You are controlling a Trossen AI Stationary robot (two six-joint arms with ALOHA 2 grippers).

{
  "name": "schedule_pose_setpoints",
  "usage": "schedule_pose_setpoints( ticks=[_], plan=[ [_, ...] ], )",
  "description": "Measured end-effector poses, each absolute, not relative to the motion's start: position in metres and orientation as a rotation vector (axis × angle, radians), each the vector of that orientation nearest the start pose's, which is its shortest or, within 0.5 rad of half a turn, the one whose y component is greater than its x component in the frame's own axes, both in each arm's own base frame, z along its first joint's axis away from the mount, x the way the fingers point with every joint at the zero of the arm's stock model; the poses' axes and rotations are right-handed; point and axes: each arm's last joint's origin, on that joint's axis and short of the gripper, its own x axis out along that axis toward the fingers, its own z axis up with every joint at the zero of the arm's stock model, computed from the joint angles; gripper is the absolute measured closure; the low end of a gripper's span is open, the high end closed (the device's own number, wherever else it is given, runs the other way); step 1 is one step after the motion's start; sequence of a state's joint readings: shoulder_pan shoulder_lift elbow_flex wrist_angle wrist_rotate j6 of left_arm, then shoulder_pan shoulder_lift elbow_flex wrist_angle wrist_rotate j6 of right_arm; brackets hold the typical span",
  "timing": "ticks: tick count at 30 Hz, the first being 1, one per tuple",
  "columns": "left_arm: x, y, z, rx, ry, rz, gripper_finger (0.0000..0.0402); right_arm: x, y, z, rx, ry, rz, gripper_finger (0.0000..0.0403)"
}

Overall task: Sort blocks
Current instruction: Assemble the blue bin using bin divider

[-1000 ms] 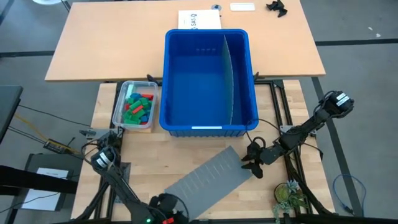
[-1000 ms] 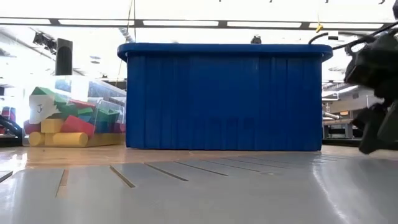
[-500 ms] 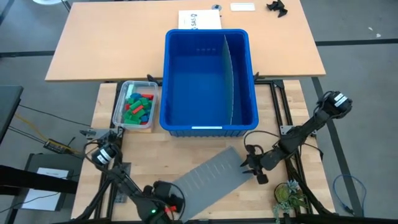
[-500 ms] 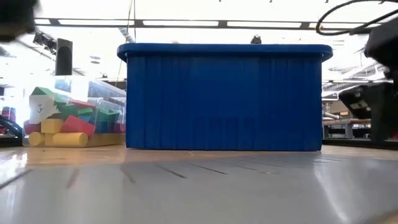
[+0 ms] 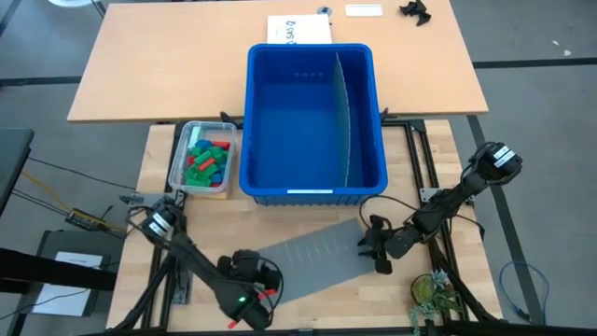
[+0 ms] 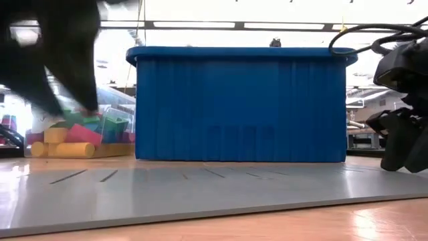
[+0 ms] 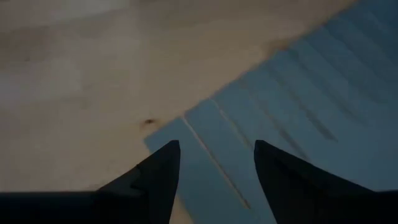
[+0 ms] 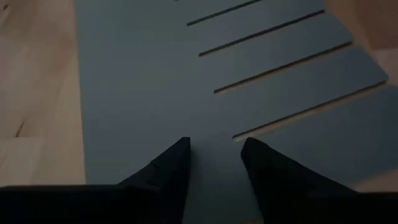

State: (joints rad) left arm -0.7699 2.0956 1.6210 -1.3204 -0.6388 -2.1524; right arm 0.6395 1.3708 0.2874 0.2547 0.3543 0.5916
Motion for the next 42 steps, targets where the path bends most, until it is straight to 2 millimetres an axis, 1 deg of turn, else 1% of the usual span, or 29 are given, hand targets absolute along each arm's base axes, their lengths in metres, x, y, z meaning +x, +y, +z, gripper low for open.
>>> schedule_pose_setpoints(
  ticks=[3,5,8,12,15,18,22,27,31,36,40,42],
  plan=[
    [0.273,-0.260,0.208,-0.733,0.700,1.043,0.0184,0.163,0.108,0.114,0.201,0.738,0.029,0.0210],
    [0.265,-0.269,0.214,-0.799,0.730,1.009,0.0184,0.162,0.107,0.121,0.236,0.709,0.013,0.0194],
    [0.255,-0.284,0.212,-0.916,0.754,0.957,0.0184,0.158,0.104,0.126,0.306,0.727,-0.006,0.0179],
    [0.248,-0.298,0.196,-1.040,0.750,0.895,0.0183,0.153,0.102,0.132,0.390,0.741,0.004,0.0178],
    [0.248,-0.299,0.178,-1.083,0.733,0.865,0.0183,0.151,0.101,0.134,0.437,0.757,-0.004,0.0182],
    [0.249,-0.295,0.160,-1.121,0.695,0.840,0.0183,0.149,0.100,0.132,0.469,0.794,-0.011,0.0186],
    [0.248,-0.293,0.148,-1.162,0.684,0.813,0.0183,0.149,0.101,0.133,0.504,0.812,0.012,0.0189],
    [0.248,-0.293,0.147,-1.163,0.679,0.808,0.0183,0.152,0.104,0.137,0.528,0.780,0.057,0.0190],
    [0.248,-0.293,0.147,-1.158,0.674,0.810,0.0183,0.153,0.106,0.139,0.607,0.783,0.083,0.0188],
    [0.248,-0.293,0.148,-1.154,0.631,0.798,0.0183,0.149,0.109,0.136,0.761,0.865,0.051,0.0190],
    [0.249,-0.294,0.148,-1.151,0.614,0.788,0.0183,0.144,0.110,0.133,0.825,0.903,-0.015,0.0186],
    [0.249,-0.292,0.148,-1.109,0.583,0.778,0.0183,0.143,0.109,0.132,0.847,0.901,-0.067,0.0182]
  ],
)
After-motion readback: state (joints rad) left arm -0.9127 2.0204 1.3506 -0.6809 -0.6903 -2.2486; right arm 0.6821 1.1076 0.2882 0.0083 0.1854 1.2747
